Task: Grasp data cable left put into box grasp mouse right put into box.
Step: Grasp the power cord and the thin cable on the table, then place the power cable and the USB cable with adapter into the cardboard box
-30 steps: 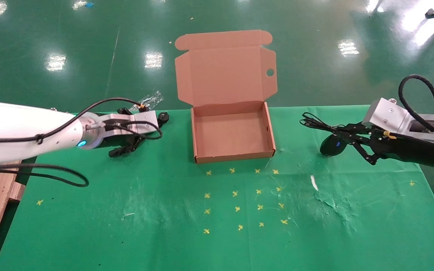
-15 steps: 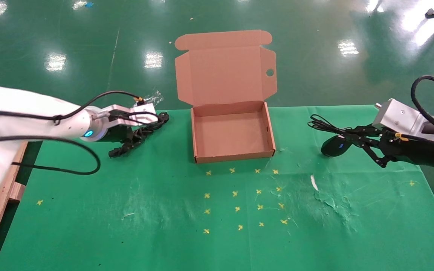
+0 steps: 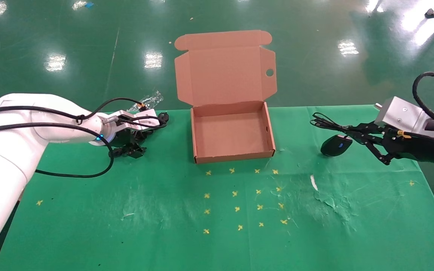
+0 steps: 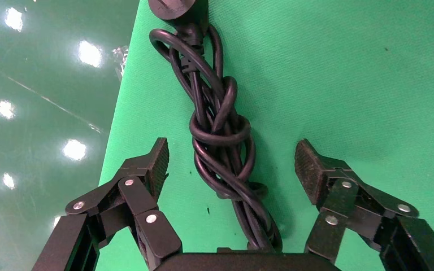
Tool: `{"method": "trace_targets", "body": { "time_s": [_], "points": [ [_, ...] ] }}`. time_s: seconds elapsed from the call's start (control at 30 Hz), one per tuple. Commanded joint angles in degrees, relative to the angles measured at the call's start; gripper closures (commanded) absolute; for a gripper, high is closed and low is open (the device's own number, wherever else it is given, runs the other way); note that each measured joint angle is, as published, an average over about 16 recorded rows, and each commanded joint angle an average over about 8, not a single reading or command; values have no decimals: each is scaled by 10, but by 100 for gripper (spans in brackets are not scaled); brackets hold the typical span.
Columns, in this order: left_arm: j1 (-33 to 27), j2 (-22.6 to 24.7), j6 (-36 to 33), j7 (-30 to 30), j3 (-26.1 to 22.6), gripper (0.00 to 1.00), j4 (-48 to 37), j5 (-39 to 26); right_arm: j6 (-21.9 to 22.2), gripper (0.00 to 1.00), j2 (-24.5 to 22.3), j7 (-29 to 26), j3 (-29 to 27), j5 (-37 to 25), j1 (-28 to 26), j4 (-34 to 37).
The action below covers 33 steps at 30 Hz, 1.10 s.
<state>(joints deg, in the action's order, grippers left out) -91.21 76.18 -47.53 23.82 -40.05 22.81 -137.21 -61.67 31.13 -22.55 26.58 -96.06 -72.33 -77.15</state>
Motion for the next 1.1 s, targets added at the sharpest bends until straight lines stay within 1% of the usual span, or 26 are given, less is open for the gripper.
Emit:
{"method": "trace_targets", "body": {
  "time_s": [0.03, 0.4, 0.83, 1.1],
  "points": [
    [-3, 4, 10, -12, 2, 100, -22, 8, 1, 100, 0, 2, -1, 1, 0, 0],
    [-16, 11, 36, -42, -1, 100, -71, 36, -1, 100, 2, -1, 1, -4, -5, 0],
    [-23, 7, 46, -66, -5, 100, -92, 64, -3, 100, 5, -4, 2, -7, -9, -1],
    [-25, -3, 41, -102, 3, 100, -91, 91, -6, 100, 8, -5, 3, -9, -17, -1]
  ]
}}
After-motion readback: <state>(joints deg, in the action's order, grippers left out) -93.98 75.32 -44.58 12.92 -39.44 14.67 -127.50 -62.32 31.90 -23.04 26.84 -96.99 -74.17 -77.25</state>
